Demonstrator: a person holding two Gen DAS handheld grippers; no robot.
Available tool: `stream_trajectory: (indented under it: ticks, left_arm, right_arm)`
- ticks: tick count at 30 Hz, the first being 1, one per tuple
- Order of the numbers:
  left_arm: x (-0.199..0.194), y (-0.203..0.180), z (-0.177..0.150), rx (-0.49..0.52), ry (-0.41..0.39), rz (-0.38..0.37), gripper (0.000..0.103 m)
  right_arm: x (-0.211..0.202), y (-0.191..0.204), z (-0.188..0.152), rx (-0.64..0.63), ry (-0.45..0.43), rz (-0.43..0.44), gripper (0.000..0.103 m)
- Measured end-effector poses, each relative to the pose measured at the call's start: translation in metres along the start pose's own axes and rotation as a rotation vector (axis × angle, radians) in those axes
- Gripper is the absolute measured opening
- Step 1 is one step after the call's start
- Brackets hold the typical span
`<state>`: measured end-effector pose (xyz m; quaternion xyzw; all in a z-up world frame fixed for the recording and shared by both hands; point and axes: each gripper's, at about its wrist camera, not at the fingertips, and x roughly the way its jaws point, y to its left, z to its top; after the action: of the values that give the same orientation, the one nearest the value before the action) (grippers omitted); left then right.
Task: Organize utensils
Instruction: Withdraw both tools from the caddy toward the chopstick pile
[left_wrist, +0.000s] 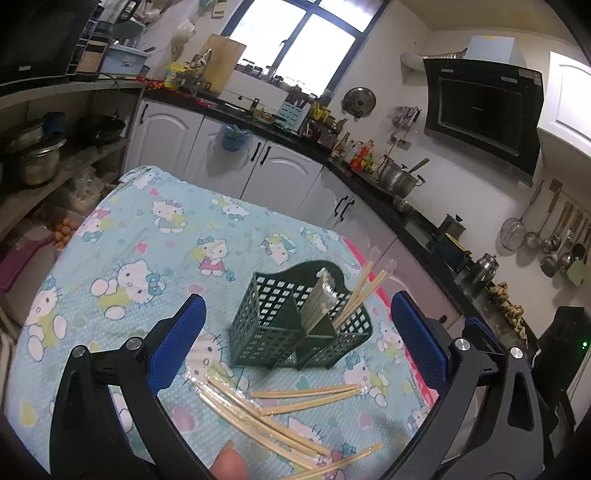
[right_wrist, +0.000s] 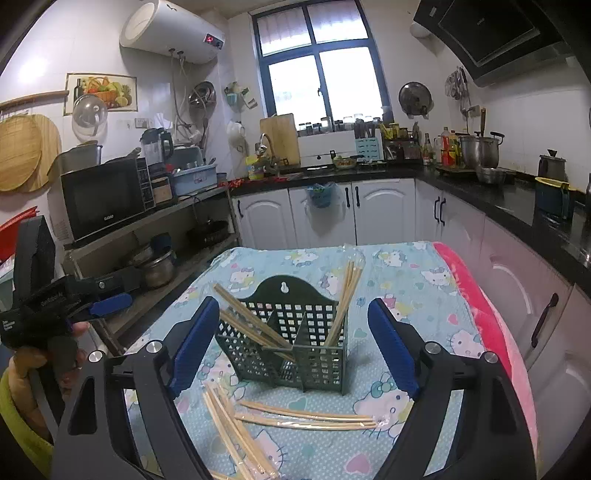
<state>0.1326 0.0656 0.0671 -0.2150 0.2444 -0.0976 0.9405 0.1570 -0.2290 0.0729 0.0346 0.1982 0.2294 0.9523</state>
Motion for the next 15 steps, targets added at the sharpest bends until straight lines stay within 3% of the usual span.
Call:
stream_trajectory:
  ticks: [15]
  left_arm:
    - [0.005,0.016,-0.030,-0.010,0.075,0.040,0.092]
  right_arm:
    - [0.001,0.005,-0.018,-0.030,0.054,-0.004,0.081]
